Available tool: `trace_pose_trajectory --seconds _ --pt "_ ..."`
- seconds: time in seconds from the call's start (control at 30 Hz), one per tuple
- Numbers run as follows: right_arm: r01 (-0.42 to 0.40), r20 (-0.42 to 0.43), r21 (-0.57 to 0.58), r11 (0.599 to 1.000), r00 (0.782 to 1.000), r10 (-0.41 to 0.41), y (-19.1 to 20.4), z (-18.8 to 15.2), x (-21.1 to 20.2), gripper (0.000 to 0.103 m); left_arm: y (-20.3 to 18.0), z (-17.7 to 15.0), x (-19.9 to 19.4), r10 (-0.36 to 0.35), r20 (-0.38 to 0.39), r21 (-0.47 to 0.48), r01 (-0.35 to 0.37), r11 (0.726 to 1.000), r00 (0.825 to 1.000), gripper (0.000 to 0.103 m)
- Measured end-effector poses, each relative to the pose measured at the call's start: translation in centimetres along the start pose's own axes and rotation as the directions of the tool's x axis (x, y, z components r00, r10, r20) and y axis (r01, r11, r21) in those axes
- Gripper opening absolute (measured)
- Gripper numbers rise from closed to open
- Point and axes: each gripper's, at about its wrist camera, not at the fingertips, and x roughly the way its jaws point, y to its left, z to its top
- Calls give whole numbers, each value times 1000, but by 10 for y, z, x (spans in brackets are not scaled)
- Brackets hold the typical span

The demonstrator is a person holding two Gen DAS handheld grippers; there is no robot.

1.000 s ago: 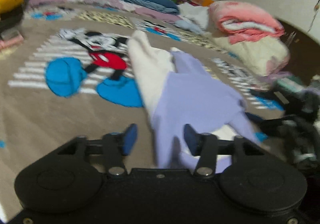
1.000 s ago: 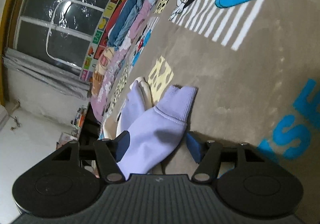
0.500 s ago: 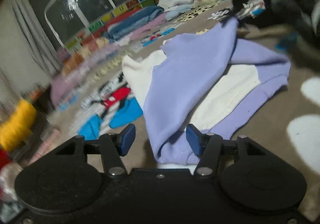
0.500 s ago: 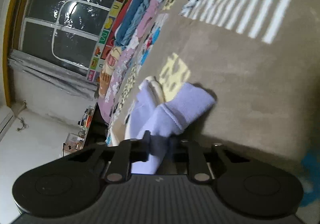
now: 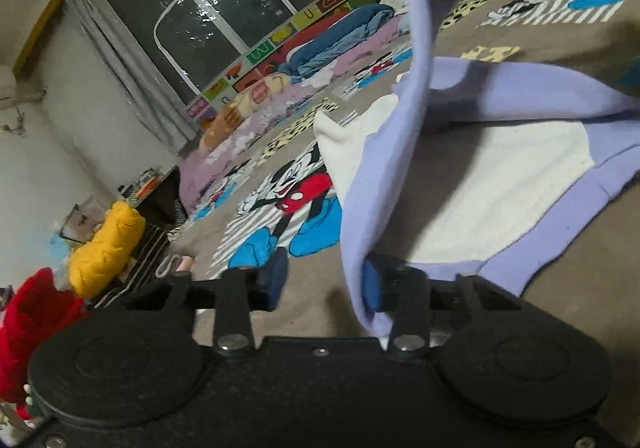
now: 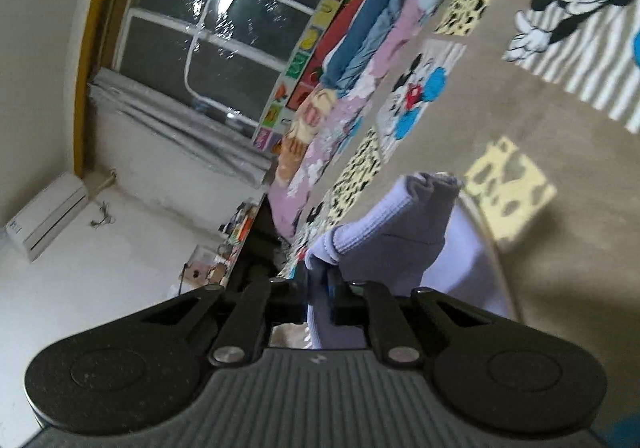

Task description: Fold clothes

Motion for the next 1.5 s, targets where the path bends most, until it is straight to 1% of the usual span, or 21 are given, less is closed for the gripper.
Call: trace_pose_trajectory --seconds 0.03,0.07,0.17,0.3,0.43,0.53,0.67,0.9,0.93,1.03,1.1,1.13,1.2,1.23,1.27,1.3,1.37,1.43,1.5 --pt "-1 -5 -14 1000 1000 1 3 -2 0 10 -2 0 0 -5 -11 1 5 1000 1000 17" --pt "-2 -10 -27 1000 1000 1 7 -3 -1 10 -6 -3 -1 -4 -25 10 4 1000 1000 10" --pt "4 -19 -57 998 1000 -5 11 -8 -5 9 -10 -7 2 -6 -47 35 7 999 999 6" --pt "30 -14 -70 997 999 -31 -1 -15 -20 7 -17 -9 0 -5 -50 75 9 997 999 5" --pt "74 3 -40 996 997 -74 -29 -22 -36 5 -24 -11 -1 -5 -55 120 11 993 998 3" --pt "80 12 -6 997 997 -80 -51 -32 -51 4 -25 -12 0 -6 -53 140 14 990 999 2" --pt "100 24 3 995 995 -100 -69 -44 -64 4 -26 -13 0 -10 -50 160 18 987 999 1" --pt "126 62 66 990 990 -130 -95 -57 -79 4 -30 -14 -2 -8 -34 209 15 978 999 0" --pt "142 50 72 987 988 -146 -100 -59 -77 4 -30 -14 -1 -11 -35 213 18 977 999 0" --pt "192 5 97 977 981 -193 -118 -64 -72 4 -26 -13 -3 -45 -42 218 53 974 998 0" --pt "180 4 112 977 983 -182 -124 -66 -72 4 -19 -9 -6 -88 -55 210 97 973 995 2" --pt "178 7 103 979 984 -180 -124 -67 -71 4 -12 -7 -8 -118 -61 194 128 973 991 3" --pt "166 4 102 981 986 -168 -124 -66 -68 5 4 -1 -14 -193 -71 144 202 969 979 15" --pt "158 3 108 981 987 -160 -126 -65 -67 6 16 3 -20 -242 -66 109 248 963 968 21" --pt "146 3 115 983 989 -147 -128 -65 -66 7 30 7 -26 -287 -61 68 291 954 956 30" --pt "134 6 122 984 991 -136 -129 -63 -66 7 43 10 -30 -315 -53 19 317 948 948 33" --pt "113 8 133 985 993 -115 -133 -62 -67 7 76 12 -32 -347 -37 -125 341 932 937 34" --pt "91 11 149 985 996 -94 -136 -60 -68 8 99 10 -25 -346 -38 -219 330 918 938 34" --pt "80 12 161 984 996 -83 -137 -59 -68 12 116 6 -10 -341 -61 -303 308 902 938 33"
